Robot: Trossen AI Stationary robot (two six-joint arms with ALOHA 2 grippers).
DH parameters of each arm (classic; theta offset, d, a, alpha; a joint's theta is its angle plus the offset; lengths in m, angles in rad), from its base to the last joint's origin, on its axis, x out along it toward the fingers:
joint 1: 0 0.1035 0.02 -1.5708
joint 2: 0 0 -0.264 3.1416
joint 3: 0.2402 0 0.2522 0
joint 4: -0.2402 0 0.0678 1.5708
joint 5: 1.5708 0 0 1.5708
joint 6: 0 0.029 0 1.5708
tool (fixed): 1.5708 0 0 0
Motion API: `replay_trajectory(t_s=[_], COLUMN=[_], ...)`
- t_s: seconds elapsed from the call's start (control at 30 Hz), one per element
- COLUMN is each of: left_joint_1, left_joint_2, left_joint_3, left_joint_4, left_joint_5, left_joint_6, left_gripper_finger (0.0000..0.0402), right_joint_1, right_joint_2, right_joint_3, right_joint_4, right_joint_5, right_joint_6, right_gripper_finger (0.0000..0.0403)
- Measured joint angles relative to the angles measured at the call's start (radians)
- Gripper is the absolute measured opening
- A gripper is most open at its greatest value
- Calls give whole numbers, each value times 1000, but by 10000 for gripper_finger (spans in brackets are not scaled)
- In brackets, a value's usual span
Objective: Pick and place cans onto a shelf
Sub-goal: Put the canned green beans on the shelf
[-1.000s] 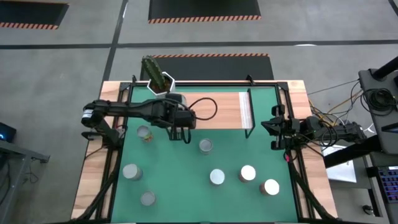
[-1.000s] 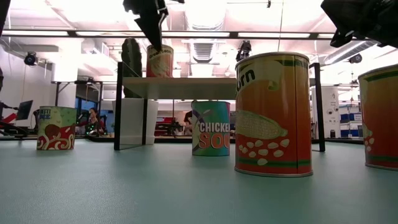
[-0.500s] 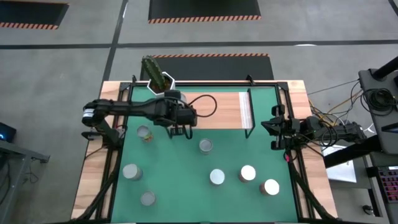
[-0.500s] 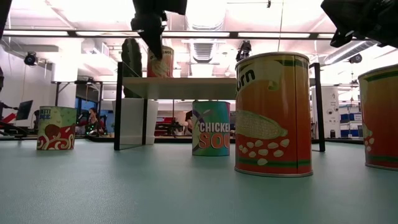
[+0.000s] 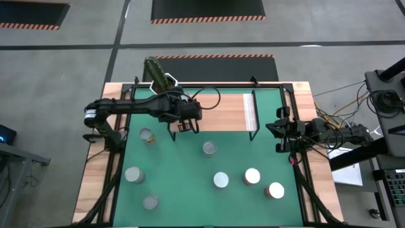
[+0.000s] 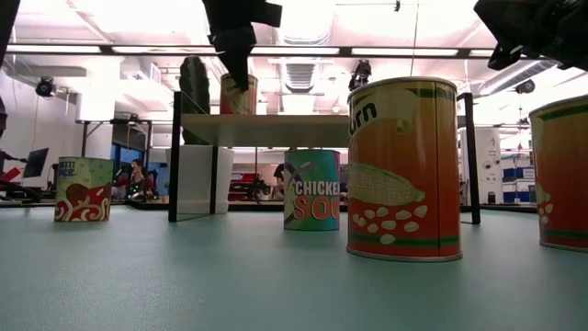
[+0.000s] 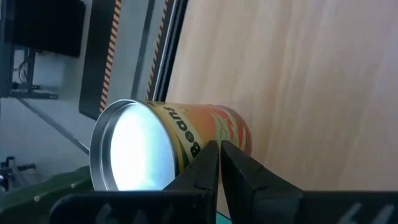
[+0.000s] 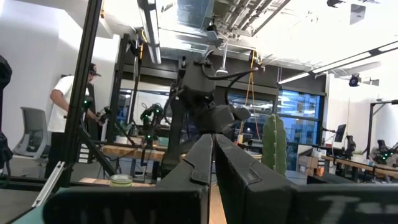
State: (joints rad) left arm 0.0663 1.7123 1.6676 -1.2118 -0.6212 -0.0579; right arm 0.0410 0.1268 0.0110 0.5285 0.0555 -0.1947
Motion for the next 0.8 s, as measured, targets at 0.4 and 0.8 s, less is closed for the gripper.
replay_trajectory(t_s=[0.4, 0.8], left_joint_1=[15, 23], left_joint_2=[0, 0], left_joint_3=[0, 0], left_joint_4=[-13, -42], left_joint_5=[-1, -2], left_joint_6=[-8, -15], left_gripper_finger=[0, 0], right_joint_1=[0, 0], right_joint_2=[0, 0], right_joint_3=[0, 0], right_joint_4=[0, 0], right_joint_5=[0, 0], right_joint_6=[0, 0], right_gripper_finger=[9, 9])
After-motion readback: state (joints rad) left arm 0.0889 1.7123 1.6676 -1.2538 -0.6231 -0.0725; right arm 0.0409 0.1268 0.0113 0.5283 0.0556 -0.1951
